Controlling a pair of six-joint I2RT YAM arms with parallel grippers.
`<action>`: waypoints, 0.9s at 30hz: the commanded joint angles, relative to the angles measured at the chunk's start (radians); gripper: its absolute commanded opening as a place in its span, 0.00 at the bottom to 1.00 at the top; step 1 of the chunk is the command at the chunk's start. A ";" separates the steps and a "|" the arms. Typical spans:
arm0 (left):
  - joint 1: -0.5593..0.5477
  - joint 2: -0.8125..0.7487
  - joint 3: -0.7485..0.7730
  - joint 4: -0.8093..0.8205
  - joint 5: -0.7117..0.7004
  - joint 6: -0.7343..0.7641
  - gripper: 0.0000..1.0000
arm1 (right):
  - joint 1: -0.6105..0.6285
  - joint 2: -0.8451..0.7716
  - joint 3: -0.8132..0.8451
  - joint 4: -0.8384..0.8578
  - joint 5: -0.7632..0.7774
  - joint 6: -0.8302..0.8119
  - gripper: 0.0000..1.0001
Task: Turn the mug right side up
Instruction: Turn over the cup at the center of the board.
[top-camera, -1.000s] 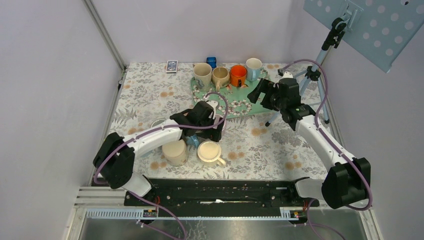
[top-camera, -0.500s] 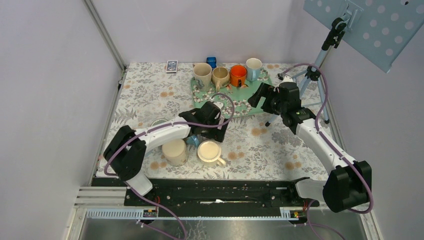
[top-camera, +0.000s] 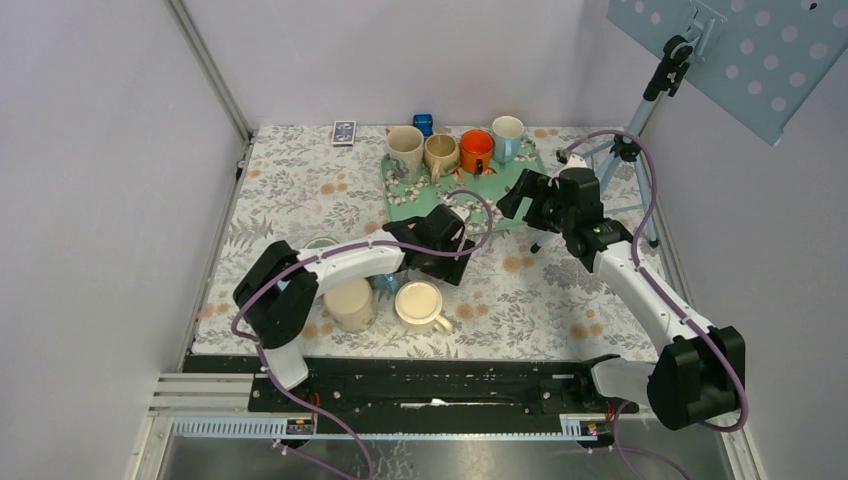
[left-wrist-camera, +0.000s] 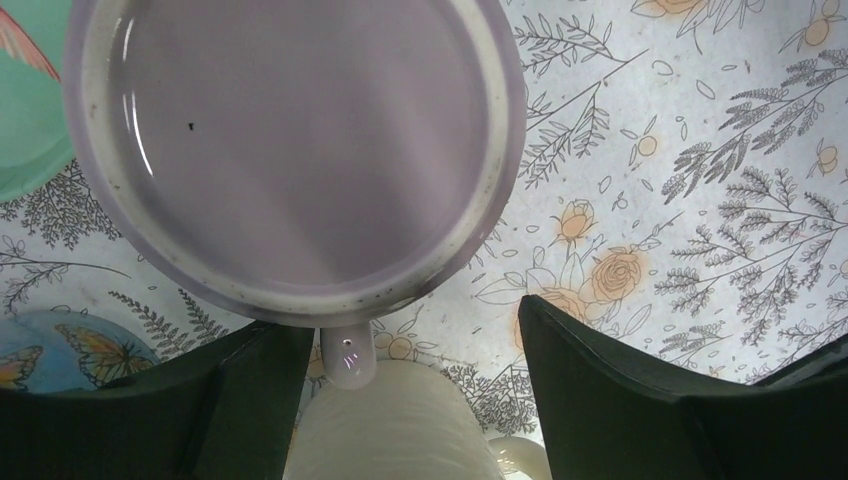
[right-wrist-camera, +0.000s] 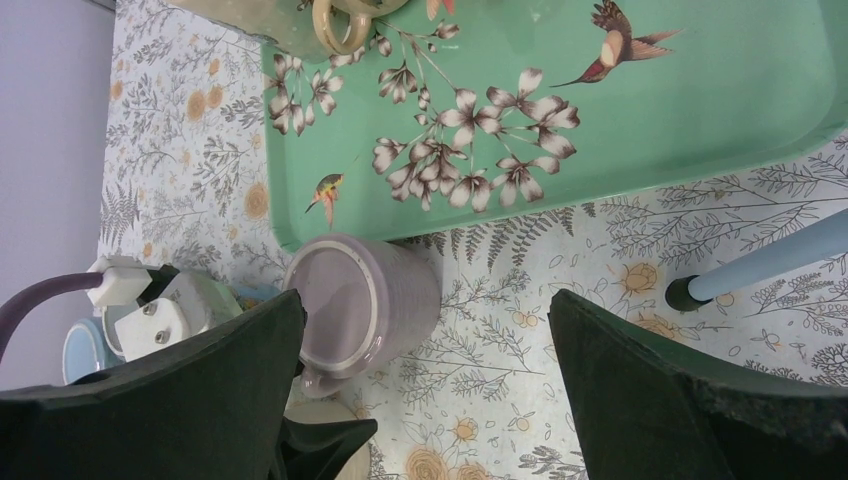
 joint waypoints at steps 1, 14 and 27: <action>-0.012 0.023 0.066 0.027 -0.040 0.017 0.75 | 0.007 -0.039 -0.009 0.011 0.008 -0.020 1.00; -0.064 0.100 0.156 -0.039 -0.175 0.031 0.51 | 0.007 -0.048 -0.024 0.008 0.012 -0.024 1.00; -0.069 0.135 0.188 -0.080 -0.260 0.009 0.45 | 0.007 -0.049 -0.031 0.008 0.008 -0.023 1.00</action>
